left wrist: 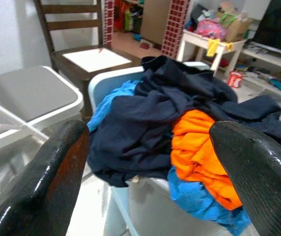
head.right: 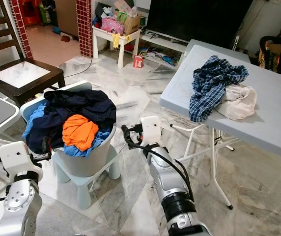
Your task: Hang hanger
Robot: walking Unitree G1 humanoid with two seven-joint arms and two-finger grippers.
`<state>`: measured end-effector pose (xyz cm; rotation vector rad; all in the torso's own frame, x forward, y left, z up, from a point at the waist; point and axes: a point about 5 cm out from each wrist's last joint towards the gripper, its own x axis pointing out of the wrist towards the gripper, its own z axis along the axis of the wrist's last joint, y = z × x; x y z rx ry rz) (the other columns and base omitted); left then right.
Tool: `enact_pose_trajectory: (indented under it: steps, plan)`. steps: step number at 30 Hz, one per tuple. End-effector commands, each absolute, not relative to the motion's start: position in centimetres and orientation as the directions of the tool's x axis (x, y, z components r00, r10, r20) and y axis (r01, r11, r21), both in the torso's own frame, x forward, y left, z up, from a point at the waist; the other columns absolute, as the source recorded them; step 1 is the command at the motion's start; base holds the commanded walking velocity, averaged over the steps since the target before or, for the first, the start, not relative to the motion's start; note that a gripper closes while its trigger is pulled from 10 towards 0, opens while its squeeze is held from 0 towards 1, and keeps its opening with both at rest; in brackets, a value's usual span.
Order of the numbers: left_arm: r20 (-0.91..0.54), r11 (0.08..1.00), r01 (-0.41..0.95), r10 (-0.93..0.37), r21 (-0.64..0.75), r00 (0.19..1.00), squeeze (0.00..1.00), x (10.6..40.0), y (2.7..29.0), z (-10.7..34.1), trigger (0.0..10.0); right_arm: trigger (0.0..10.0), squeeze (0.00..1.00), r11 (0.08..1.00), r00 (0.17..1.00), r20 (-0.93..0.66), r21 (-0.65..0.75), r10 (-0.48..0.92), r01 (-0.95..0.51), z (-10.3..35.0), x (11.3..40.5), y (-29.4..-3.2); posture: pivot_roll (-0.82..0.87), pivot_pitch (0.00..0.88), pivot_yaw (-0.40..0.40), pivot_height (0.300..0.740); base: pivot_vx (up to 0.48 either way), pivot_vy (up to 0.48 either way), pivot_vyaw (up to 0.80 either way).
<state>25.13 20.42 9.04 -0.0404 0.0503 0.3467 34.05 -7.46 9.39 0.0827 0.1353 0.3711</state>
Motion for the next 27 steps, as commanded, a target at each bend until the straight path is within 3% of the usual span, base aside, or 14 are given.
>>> enact_pose_trajectory:
  steps: [1, 8, 15, 27]
  plan:
    - [-0.040, 0.948, -0.315, 0.313, -0.040, 0.949, 0.00, 25.4, 20.0, 9.6, 10.0, 10.0, 0.00, 0.939, 0.937, -0.100, 0.116, 0.336, -0.324, 9.7, 34.5, -8.1, 0.19, 0.000, -0.129, 0.740, 0.000, 0.000, 0.00]
    - [-0.060, 0.973, -0.230, 0.229, -0.007, 0.972, 0.00, 26.1, 19.8, 10.1, 10.0, 10.0, 0.00, 0.949, 0.955, -0.106, 0.184, 0.278, -0.256, 9.1, 34.6, -8.3, 0.19, 0.000, -0.014, 0.740, 0.000, 0.000, 0.00]
    - [-0.062, 0.987, -0.160, 0.159, -0.011, 0.985, 0.00, 26.8, 20.0, 10.7, 10.0, 10.0, 0.00, 0.957, 0.969, -0.111, 0.219, 0.219, -0.191, 8.3, 34.0, -8.8, 0.17, 0.000, 0.040, 0.740, 0.000, 0.000, -0.11]
    - [-0.066, 0.990, -0.131, 0.127, -0.059, 0.990, 0.00, 27.7, 19.1, 10.4, 10.0, 10.0, 0.00, 0.967, 0.972, -0.089, 0.153, 0.218, -0.203, 8.4, 33.6, -10.1, 0.12, 0.000, -0.005, 0.740, 0.276, 0.000, -0.80]
